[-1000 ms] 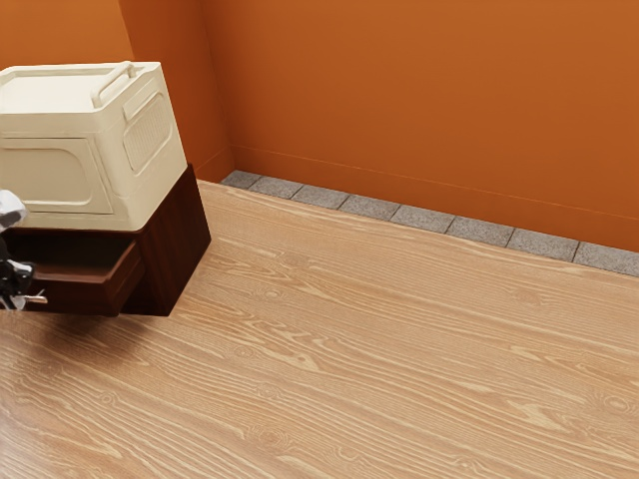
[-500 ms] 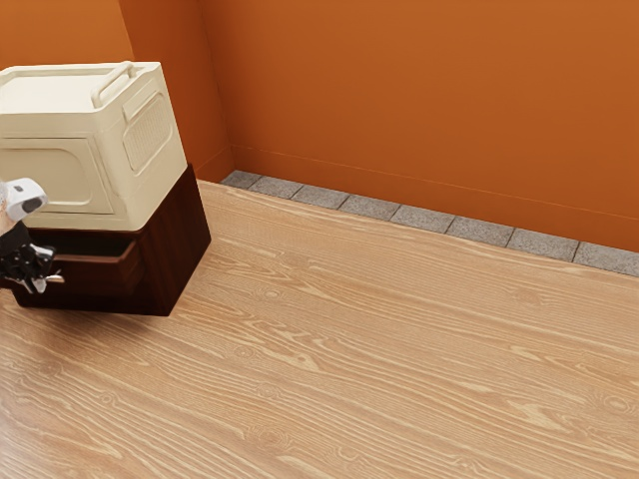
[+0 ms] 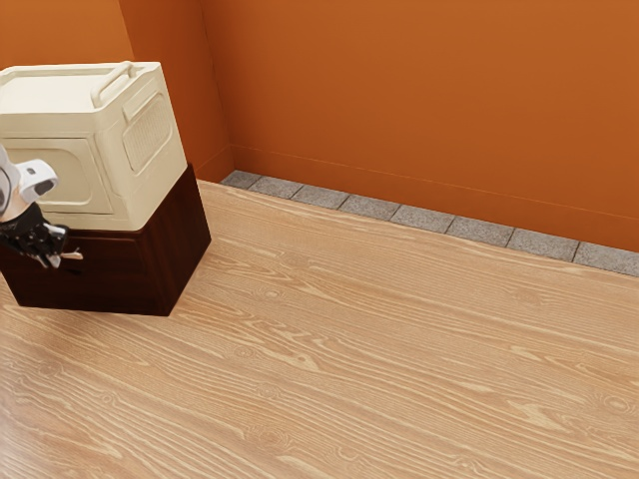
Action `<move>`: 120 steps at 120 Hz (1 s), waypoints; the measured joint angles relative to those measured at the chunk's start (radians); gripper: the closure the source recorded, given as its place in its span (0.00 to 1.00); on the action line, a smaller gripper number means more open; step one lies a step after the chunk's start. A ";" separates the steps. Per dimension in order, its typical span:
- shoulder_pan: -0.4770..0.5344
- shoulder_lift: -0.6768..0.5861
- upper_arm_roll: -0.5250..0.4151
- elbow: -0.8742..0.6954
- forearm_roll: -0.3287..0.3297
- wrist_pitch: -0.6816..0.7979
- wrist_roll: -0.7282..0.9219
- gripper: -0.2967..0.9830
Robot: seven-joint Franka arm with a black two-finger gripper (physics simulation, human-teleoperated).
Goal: Push the drawer handle with one arm to close the drawer
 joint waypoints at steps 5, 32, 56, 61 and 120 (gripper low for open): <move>0.000 0.002 0.000 0.000 -0.003 0.003 0.006 0.76; 0.006 0.012 -0.004 0.001 -0.019 0.022 0.031 0.76; 0.002 -0.238 -0.049 -0.229 -0.031 -0.005 0.033 0.74; 0.000 -0.329 -0.058 -0.292 -0.030 -0.032 0.027 0.73; -0.168 0.000 -0.438 0.479 -0.123 -0.592 -0.088 0.39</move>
